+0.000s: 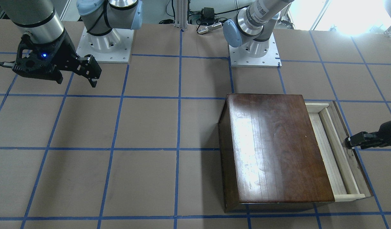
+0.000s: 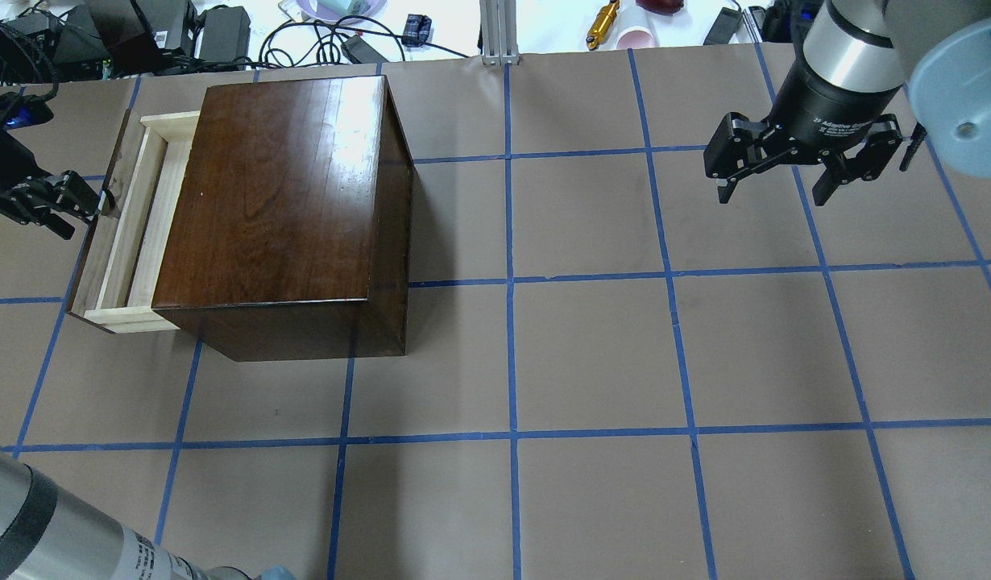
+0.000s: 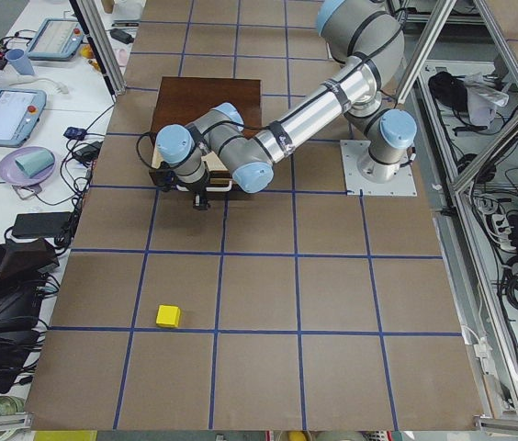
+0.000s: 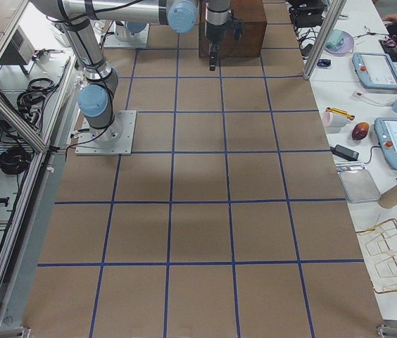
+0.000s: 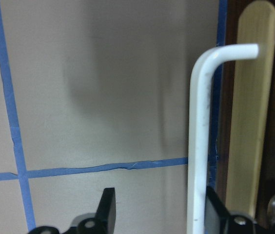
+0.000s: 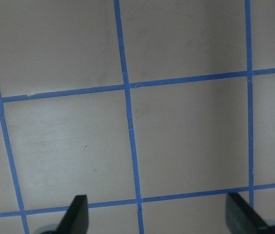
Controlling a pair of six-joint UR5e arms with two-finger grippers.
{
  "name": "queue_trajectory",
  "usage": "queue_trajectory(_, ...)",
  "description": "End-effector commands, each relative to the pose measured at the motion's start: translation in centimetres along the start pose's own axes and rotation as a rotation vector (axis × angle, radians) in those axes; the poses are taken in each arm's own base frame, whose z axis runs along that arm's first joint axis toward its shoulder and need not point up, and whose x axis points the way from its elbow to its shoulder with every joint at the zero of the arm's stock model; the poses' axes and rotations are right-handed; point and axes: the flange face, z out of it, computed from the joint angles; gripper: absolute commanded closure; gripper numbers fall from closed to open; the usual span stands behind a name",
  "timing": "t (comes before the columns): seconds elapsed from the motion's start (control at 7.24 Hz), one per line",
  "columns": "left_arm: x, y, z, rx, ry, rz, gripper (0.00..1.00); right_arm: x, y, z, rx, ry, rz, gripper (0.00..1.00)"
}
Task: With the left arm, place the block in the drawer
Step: 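Pull the drawer open outward with the left gripper, then release the handle and move the left gripper toward the yellow cube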
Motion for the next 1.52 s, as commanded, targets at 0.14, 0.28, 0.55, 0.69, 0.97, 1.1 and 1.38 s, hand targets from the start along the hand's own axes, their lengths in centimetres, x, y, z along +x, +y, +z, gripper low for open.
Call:
queue_trajectory(0.14, 0.3, 0.5, -1.6, 0.016, -0.026, -0.003, 0.33, 0.0, 0.0, 0.0, 0.0, 0.0, 0.0, 0.0)
queue_trajectory(0.28, 0.4, 0.5, -2.9, 0.027, -0.035, -0.002, 0.32, 0.0, 0.0, 0.0, 0.0, 0.0, 0.0, 0.0)
queue_trajectory(0.55, 0.3, 0.6, -4.1, 0.029, -0.055, -0.002, 0.3, 0.0, 0.0, 0.0, 0.0, 0.0, 0.0, 0.0)
queue_trajectory(0.69, -0.2, 0.3, -3.9, 0.03, -0.068, -0.004, 0.3, 0.0, 0.0, 0.0, 0.0, 0.0, 0.0, 0.0)
queue_trajectory(0.97, -3.5, -1.7, -6.0, 0.079, -0.1, -0.026, 0.18, 0.0, 0.0, 0.0, 0.0, 0.0, 0.0, 0.0)
queue_trajectory(1.1, -6.0, -2.6, -5.8, 0.087, -0.104, -0.044, 0.0, 0.0, 0.0, 0.0, 0.0, 0.0, 0.0, 0.0)
queue_trajectory(1.38, -9.0, -5.2, -5.5, 0.099, -0.134, -0.058, 0.0, 0.0, 0.0, 0.0, 0.0, 0.0, 0.0, 0.0)
